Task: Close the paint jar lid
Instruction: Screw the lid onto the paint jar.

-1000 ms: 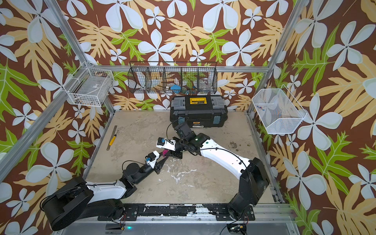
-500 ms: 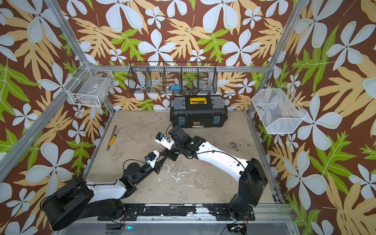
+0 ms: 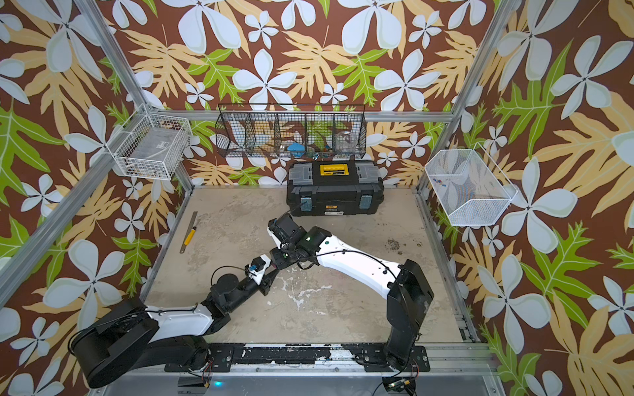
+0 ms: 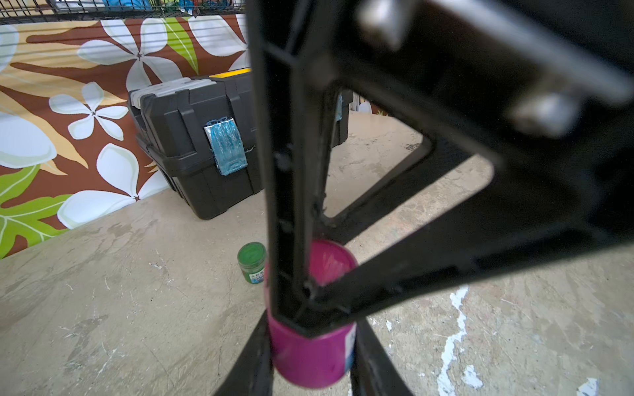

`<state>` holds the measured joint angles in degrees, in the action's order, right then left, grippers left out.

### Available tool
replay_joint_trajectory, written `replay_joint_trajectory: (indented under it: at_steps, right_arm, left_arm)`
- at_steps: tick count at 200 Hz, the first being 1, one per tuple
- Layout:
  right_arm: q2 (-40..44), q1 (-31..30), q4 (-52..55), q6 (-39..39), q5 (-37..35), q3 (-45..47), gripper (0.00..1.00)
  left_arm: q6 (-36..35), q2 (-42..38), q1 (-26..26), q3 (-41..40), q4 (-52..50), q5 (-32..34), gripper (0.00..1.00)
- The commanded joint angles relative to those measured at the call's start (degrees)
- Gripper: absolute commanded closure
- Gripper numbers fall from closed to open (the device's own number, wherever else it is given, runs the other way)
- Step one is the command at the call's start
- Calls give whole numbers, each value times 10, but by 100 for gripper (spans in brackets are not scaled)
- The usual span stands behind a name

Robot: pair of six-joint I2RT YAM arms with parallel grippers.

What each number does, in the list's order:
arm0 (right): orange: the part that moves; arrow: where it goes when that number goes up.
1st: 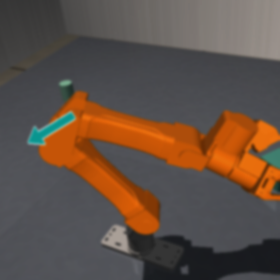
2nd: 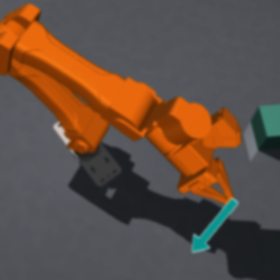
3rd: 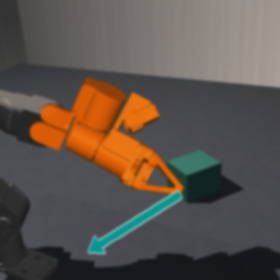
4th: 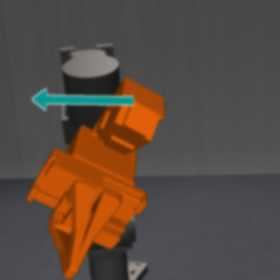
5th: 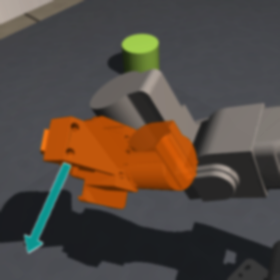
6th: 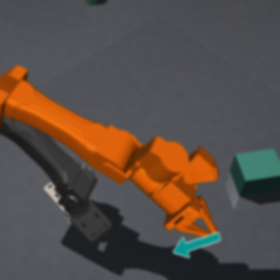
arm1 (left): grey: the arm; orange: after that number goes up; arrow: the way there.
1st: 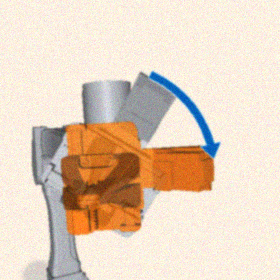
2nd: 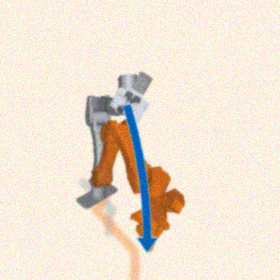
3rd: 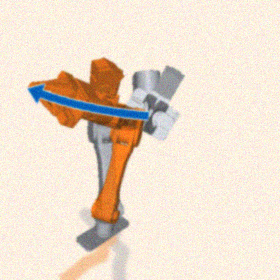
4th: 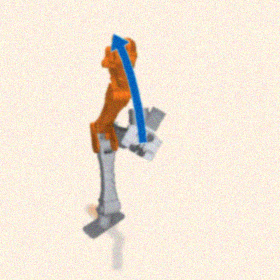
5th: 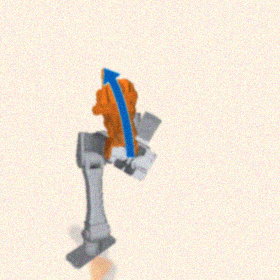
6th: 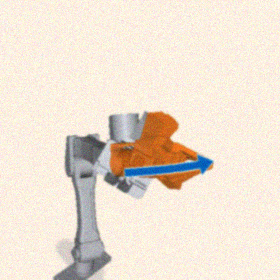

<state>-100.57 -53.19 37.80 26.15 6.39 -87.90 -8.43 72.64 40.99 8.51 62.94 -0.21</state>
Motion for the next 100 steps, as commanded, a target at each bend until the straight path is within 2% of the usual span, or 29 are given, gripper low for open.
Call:
replay_joint_trajectory:
  at_steps: [1,29,65,100]
  right_arm:
    - [-10,-11,-4,61,38,-16,90]
    - [-6,-11,6,64,19,-28,81]
    - [7,-10,30,49,-22,-45,63]
    - [26,-3,51,24,-50,-66,53]
  left_arm:
    - [-5,-3,2,5,83,-38,97]
    - [-5,-3,2,5,83,-37,96]
    - [-5,-3,2,5,83,-37,96]
    - [-5,-3,2,4,83,-37,96]
